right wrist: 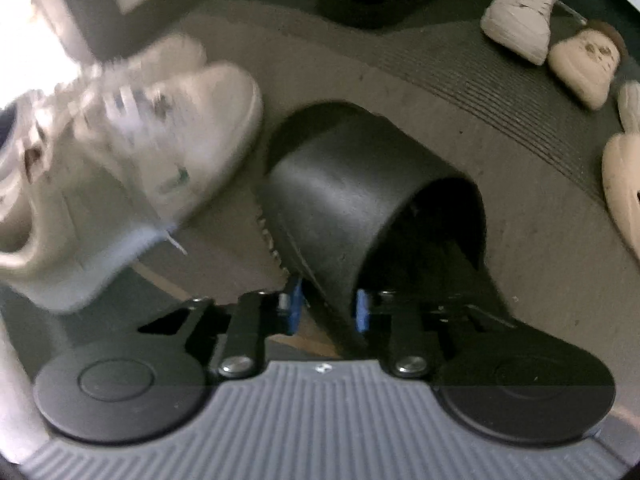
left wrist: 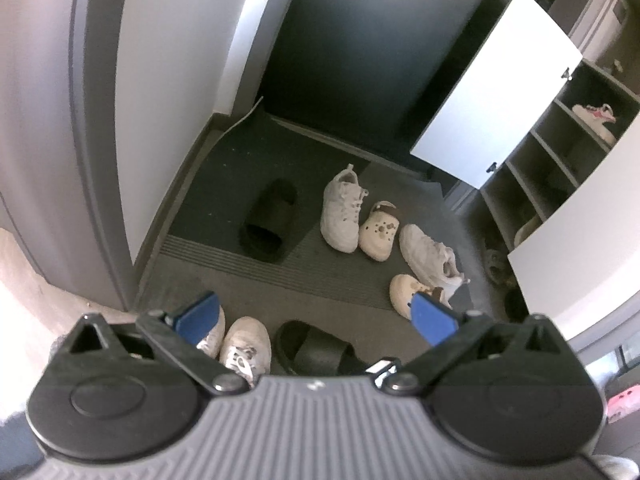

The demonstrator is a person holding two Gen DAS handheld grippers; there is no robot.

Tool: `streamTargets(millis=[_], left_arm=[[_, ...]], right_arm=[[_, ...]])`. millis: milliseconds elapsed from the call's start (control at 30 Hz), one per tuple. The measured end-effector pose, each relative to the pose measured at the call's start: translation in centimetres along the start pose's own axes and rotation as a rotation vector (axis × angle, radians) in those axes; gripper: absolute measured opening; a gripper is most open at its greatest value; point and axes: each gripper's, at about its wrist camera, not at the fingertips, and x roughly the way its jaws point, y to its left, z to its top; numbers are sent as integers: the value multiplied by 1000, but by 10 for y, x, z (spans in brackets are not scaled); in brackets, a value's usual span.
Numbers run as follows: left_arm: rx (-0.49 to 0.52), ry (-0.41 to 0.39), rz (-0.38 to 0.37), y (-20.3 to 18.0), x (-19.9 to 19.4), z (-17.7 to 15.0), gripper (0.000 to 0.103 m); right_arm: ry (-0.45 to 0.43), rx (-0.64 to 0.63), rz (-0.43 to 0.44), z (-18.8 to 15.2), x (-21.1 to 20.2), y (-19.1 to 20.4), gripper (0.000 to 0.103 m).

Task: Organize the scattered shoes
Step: 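Grasp the black slide with the right tool and shift it beside the sneakers, then open the right tool to release the slide and lift away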

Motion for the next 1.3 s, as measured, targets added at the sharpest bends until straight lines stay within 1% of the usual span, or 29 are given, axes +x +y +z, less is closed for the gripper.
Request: streamTargets(millis=[67,133,200,300,400,500,567,600,667,767,867,933,967,1000,1033,1067,1133,1233,1267,1300], left_arm=[[-7,-1,-6,1,-2,0,103],[-13,-4,-11,2,-4,0,103],[-16,-7,-13,1,-4,-1,103],[-18,-15,-11,0,-4,-1,103],[-17,-23,-4,-2,-4,-1,103],[-19,-25,8,-2,-3,-2,103],[-24,-27,13,-1,-3,-2,103],[-26,-31,16,0,-3,-2,103],[-20,-45,29,1,-4,0,103],[-31,-53,34,4,-5,4,103],[-41,-61,40,6,-6,8,103],[-48,-67,44,8,-7,10,103],[-52,-70,46,9,-7,12,103],[-55,-72,48,10,-8,13,103],[-59,-75,50,11,-8,14,103],[-60,-79,51,11,-9,16,103],[-51,-93,47,9,-11,18,103],[-20,-101,43,4,-13,20,103],[-3,-101,44,1,-13,19,103],[13,-100,45,-1,-12,18,103]], right_arm=[[-25,107,13,3,-6,-2,15],[-51,174,22,4,-14,0,13],[-68,240,29,4,-20,6,13],[-85,343,11,9,-19,21,13],[-52,378,-33,18,-11,44,13],[-1,373,-45,20,-3,69,13],[50,400,-55,17,6,85,13],[71,412,-41,16,10,88,13],[125,421,27,14,21,94,13],[128,412,36,18,24,98,17],[171,437,90,24,24,91,23],[196,450,109,27,22,86,35],[203,454,112,27,20,85,50],[207,461,114,29,12,81,58],[204,469,115,31,2,78,70],[201,478,116,34,-9,74,73],[181,497,105,42,-31,68,73],[94,535,80,61,-81,54,73],[42,537,73,69,-107,48,73],[-21,537,57,78,-143,41,73]])
